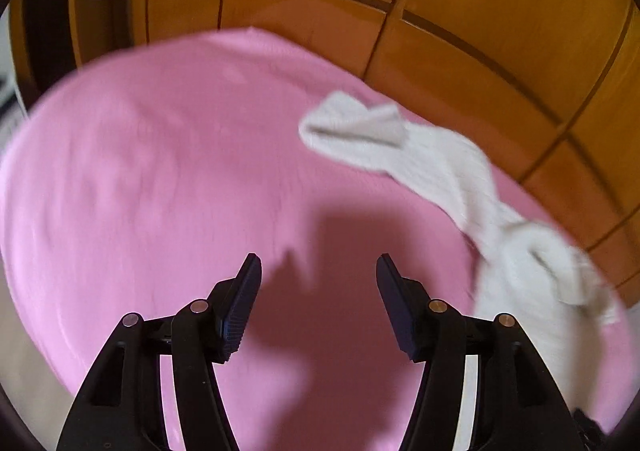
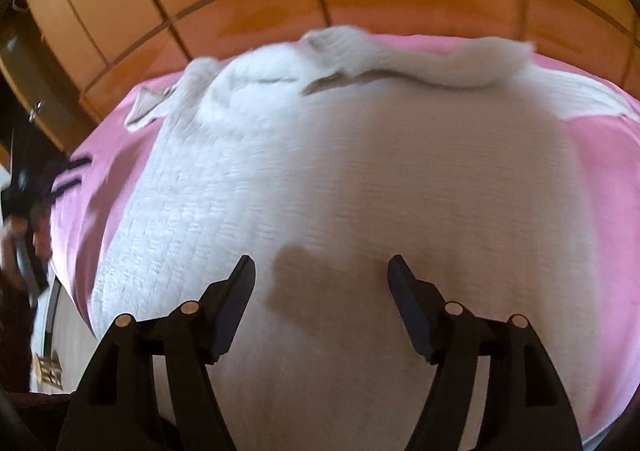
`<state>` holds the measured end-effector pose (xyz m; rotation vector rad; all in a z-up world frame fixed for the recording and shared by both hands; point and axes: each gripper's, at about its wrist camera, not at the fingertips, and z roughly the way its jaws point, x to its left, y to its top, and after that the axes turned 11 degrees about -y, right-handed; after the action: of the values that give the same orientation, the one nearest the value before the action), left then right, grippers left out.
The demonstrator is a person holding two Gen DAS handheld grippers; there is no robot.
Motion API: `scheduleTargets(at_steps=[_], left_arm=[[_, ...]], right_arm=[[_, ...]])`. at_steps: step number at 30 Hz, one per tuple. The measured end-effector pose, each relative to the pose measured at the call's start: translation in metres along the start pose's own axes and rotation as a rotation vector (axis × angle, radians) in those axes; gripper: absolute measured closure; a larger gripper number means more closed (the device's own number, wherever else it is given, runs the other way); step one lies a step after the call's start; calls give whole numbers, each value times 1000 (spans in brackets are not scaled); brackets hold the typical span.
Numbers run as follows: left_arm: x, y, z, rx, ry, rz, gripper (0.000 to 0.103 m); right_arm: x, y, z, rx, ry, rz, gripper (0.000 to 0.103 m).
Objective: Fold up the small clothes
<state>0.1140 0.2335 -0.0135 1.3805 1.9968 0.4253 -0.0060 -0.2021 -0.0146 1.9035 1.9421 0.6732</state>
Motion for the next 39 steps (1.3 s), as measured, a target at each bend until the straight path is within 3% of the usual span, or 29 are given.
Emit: scheduleTargets(at_steps=[2,7,13,14,16,18,21,27,30,32,36,39], left_arm=[[-10,19,19,-5,30,71,38],[-35,59,79,31,161,233,37],[-28,87,133,97,236,219,37],[-23,91,138,102,248,195,40],[-7,100,143,96,263,114,98],[16,105,129,56,201,-13,100],[45,104,100,-10,196,-105,101],[139,77,10,-127,195,-382,101],[163,59,-11,-119,183,-435,101],[175,45,-14,-54,124,-462,100],[203,25,-43,-81,199,-594,99],[208,25,-57,-87,241,-608,99]], right_arm=[[8,1,10,-17,-18,-23,21],[14,-6,21,-62,14,-44,2],[16,-10,29,-90,-9,-69,2],[15,-9,29,-91,-6,-66,2],[15,-10,29,-99,-11,-82,2],[16,-11,29,-106,-22,-88,2],[18,-11,30,-114,-32,-83,2],[18,-11,31,-119,-39,-78,2],[19,-12,30,-125,-42,-77,2],[19,-13,30,-128,-46,-77,2],[20,-14,30,-134,-45,-76,2],[20,-16,29,-140,-48,-76,2]])
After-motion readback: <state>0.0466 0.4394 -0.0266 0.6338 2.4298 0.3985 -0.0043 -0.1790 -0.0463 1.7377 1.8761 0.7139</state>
